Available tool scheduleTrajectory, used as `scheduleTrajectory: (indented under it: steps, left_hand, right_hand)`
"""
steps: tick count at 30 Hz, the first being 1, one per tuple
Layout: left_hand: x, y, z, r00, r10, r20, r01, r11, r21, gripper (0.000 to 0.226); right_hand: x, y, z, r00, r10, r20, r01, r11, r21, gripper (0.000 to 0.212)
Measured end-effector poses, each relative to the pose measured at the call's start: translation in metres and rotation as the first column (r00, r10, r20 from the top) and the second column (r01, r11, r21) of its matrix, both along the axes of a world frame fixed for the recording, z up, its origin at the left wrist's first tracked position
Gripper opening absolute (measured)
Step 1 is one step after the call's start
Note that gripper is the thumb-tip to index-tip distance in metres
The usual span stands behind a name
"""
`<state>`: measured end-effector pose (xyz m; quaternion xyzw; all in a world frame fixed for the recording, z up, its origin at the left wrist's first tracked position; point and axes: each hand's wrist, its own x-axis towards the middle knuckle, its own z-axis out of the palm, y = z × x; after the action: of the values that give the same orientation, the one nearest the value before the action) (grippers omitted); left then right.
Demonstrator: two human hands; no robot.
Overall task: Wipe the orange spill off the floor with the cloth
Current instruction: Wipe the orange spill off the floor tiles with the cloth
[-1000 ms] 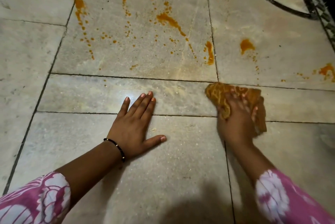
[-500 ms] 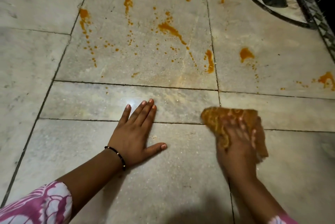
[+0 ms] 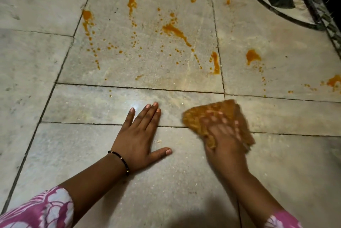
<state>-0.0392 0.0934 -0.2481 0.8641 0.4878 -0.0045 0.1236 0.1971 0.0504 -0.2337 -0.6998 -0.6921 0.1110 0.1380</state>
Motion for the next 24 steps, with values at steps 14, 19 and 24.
scheduleTrajectory:
  steps: [14, 19, 24]
  left_hand:
    - [-0.037, -0.019, 0.006, 0.957, 0.291, -0.011, -0.290, 0.957, 0.018, 0.120]
    - [-0.075, -0.024, 0.005, 0.912, 0.408, -0.036, -0.408, 0.913, 0.001, 0.128]
    - [-0.077, -0.022, 0.005, 0.890, 0.457, -0.019, -0.457, 0.889, -0.028, 0.133]
  right_hand:
    - [-0.072, 0.051, 0.007, 0.966, 0.259, 0.028, -0.256, 0.964, -0.077, 0.049]
    - [-0.019, 0.042, 0.020, 0.995, 0.077, 0.056, -0.070, 0.990, -0.120, 0.051]
    - [-0.073, 0.141, 0.018, 0.995, 0.099, 0.023, -0.094, 0.982, -0.167, 0.050]
